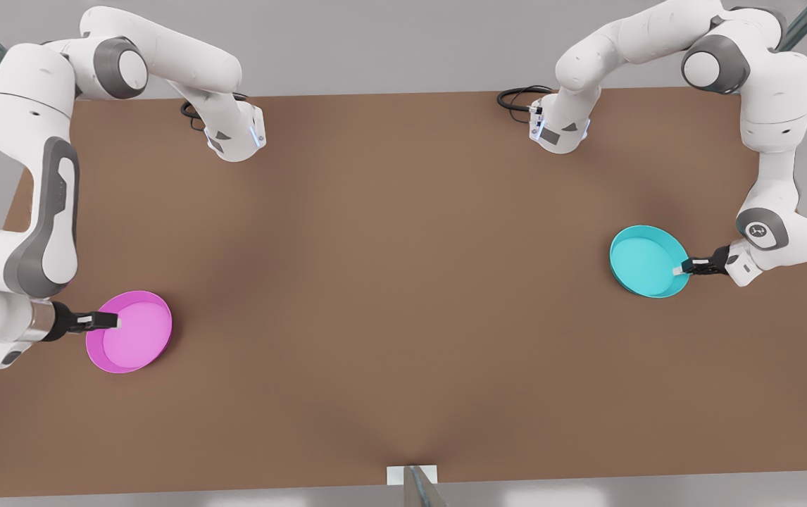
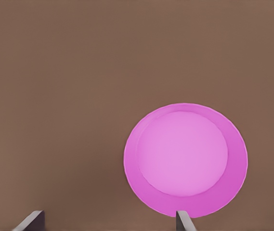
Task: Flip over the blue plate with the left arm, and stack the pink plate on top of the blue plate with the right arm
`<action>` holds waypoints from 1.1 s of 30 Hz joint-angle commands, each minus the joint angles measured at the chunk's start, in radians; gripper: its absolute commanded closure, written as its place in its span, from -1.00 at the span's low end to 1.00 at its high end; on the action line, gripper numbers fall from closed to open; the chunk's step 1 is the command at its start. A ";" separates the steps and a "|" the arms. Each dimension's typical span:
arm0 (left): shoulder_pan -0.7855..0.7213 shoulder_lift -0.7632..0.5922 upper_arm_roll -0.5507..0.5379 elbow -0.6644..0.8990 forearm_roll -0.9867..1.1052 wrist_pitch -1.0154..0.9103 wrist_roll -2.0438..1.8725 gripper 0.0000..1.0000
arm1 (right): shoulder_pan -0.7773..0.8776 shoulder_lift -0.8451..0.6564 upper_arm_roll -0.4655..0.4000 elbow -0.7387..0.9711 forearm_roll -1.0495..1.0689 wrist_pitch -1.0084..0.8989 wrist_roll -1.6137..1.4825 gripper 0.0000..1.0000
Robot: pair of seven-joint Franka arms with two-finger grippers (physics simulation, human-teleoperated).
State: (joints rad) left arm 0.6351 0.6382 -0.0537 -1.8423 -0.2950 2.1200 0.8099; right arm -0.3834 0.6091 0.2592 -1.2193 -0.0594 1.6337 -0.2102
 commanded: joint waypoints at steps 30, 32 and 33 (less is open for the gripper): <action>-0.017 -0.046 0.009 0.002 0.004 -0.011 -0.012 0.57 | 0.001 0.014 0.000 0.007 -0.013 0.026 -0.006 -1.00; -0.028 -0.060 0.008 0.031 0.034 -0.025 -0.014 0.57 | 0.003 0.014 0.000 0.006 -0.011 0.026 -0.006 -1.00; -0.028 -0.061 0.008 0.048 0.056 -0.034 -0.014 0.57 | 0.003 0.014 0.002 0.007 -0.008 0.026 -0.006 -1.00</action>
State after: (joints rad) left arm 0.6074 0.5768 -0.0475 -1.7883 -0.1952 2.0823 0.7932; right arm -0.3775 0.6229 0.2607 -1.2120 -0.0676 1.6598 -0.2163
